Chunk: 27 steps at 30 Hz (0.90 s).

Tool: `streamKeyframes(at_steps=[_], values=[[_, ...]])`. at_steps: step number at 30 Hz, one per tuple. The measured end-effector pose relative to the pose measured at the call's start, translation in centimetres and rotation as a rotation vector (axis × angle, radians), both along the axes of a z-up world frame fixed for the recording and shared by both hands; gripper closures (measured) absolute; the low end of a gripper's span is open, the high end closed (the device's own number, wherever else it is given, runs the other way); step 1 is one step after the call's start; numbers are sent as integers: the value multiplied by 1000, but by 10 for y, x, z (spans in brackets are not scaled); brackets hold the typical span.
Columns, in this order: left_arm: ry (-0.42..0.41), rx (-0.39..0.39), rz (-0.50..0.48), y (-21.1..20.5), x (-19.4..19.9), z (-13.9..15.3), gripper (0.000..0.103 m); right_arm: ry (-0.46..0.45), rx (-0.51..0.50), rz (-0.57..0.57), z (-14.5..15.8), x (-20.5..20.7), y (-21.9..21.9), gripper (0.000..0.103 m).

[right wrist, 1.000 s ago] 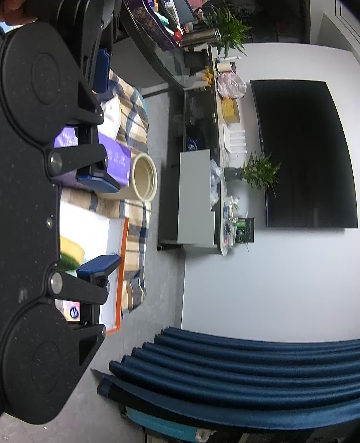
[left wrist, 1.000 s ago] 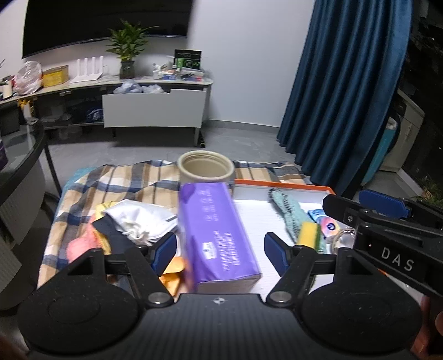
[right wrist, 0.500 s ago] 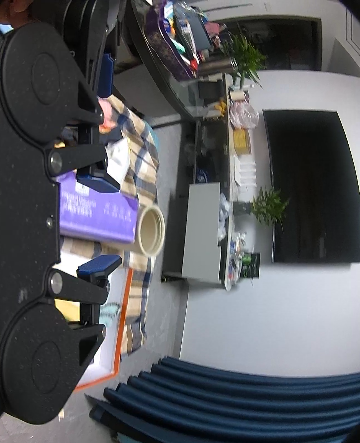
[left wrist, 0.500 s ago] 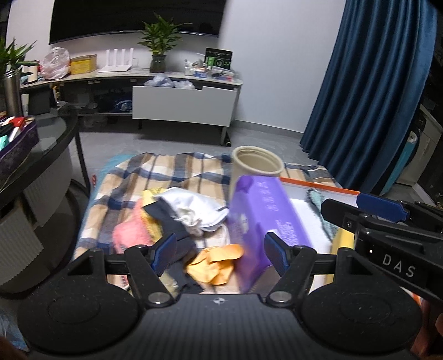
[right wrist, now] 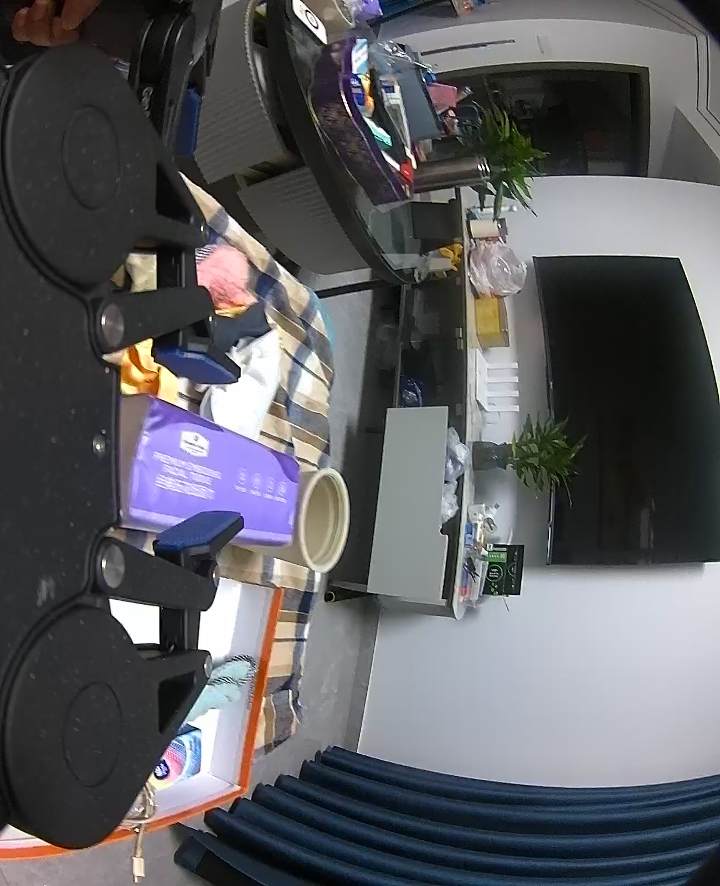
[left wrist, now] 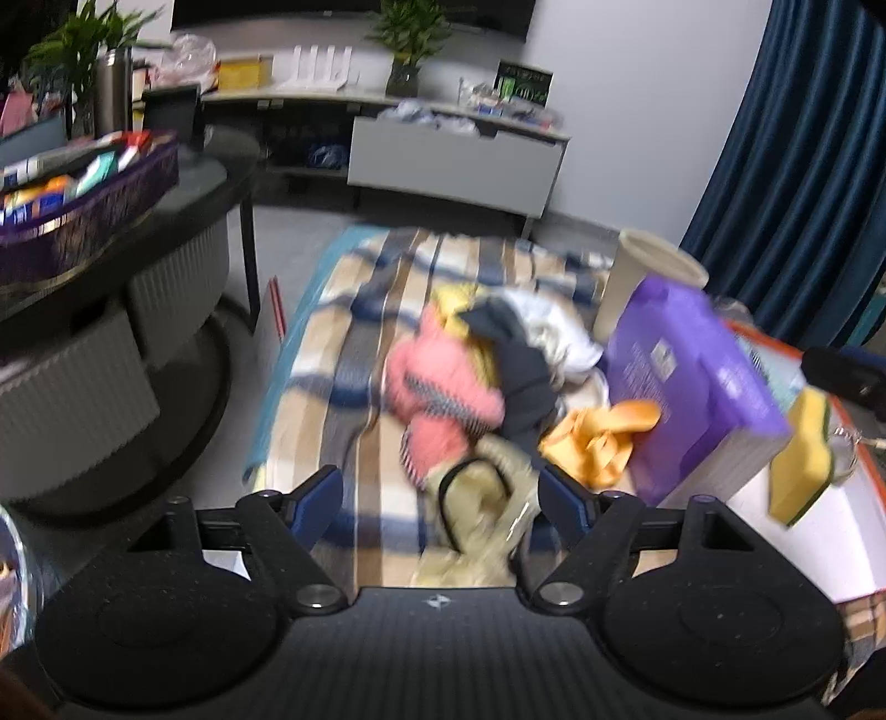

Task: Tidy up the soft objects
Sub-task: 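Move both tools back toward the pile beside the purple tissue box, then grasp the yellow plastic bag with the left tool while the right grasps the pink plush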

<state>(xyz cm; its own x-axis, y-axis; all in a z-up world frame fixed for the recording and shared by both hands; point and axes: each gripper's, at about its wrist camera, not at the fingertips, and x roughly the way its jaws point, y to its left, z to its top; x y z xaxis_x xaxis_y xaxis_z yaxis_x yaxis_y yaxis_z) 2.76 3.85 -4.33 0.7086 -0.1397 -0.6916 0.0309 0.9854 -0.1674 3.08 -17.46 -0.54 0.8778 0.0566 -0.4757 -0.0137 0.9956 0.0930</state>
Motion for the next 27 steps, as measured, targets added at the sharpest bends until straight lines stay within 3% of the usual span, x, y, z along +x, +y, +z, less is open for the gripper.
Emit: streamKeyframes(at_steps=[13, 16, 18, 24, 27], values=[[33, 54, -103, -23, 1, -29, 21, 11, 17, 14, -9, -12, 7, 40], [39, 55, -121, -29, 8, -36, 32, 14, 18, 19, -10, -12, 11, 40], [41, 60, -121, -30, 10, -38, 59, 13, 13, 27, -10, -14, 14, 40], [-3, 1, -120, -12, -9, -24, 76, 16, 4, 47, -10, -15, 23, 40], [-42, -36, -90, 3, -20, -11, 77, 23, 3, 71, -12, -11, 32, 40]])
